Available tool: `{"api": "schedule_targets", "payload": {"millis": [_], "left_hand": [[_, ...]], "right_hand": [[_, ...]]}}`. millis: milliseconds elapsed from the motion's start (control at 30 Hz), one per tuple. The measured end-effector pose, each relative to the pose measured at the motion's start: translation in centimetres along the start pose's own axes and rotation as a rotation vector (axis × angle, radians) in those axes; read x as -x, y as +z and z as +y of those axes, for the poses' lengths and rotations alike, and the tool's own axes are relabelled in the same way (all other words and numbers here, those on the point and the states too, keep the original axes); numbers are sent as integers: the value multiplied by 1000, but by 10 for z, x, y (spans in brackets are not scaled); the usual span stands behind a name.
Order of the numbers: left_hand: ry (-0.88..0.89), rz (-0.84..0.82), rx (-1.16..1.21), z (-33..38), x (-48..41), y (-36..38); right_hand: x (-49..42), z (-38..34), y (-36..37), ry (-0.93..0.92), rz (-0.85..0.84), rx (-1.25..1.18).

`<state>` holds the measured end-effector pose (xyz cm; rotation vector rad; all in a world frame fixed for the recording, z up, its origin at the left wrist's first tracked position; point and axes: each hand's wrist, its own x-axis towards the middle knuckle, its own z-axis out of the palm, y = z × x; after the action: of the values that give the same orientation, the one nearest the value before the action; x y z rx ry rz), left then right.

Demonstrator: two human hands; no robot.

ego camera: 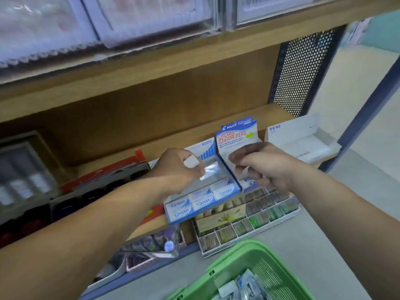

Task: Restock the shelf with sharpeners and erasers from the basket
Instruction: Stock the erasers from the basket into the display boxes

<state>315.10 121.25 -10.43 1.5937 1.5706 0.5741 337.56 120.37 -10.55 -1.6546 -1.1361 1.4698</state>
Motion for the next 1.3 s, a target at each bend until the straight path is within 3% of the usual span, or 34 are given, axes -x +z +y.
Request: {"api": "schedule_targets", "payload": {"millis": [100,300,433,533,700,833,1000,1100,1300], "left_hand": [[4,37,-108,-11,-18,17],[33,-72,-121,-14,-33,32],[66,-150,-150,-17,-35,33],[65,-156,-179,-18,-35,36],[115,-138,-234,-13,-30,31],[153,-157,-211,1,-18,21],[200,-89,-127,11,1,12],[176,-22,-155,11,8,9],[107,-65,15,9,17,-5]], "right_hand": [[-8,10,-6,-74,56,163],[-14,20,-2,-171,-110,646],[-14,17,3,-285,-251,752],[-12,17,5,-289,-183,821],[-3,17,2,-305,-133,708],[-3,3,4,-306,3,339],[6,-8,20,-296,-104,234],[4,-7,28,-182,-170,51],[-4,-5,30,-77,-216,-82]]}}
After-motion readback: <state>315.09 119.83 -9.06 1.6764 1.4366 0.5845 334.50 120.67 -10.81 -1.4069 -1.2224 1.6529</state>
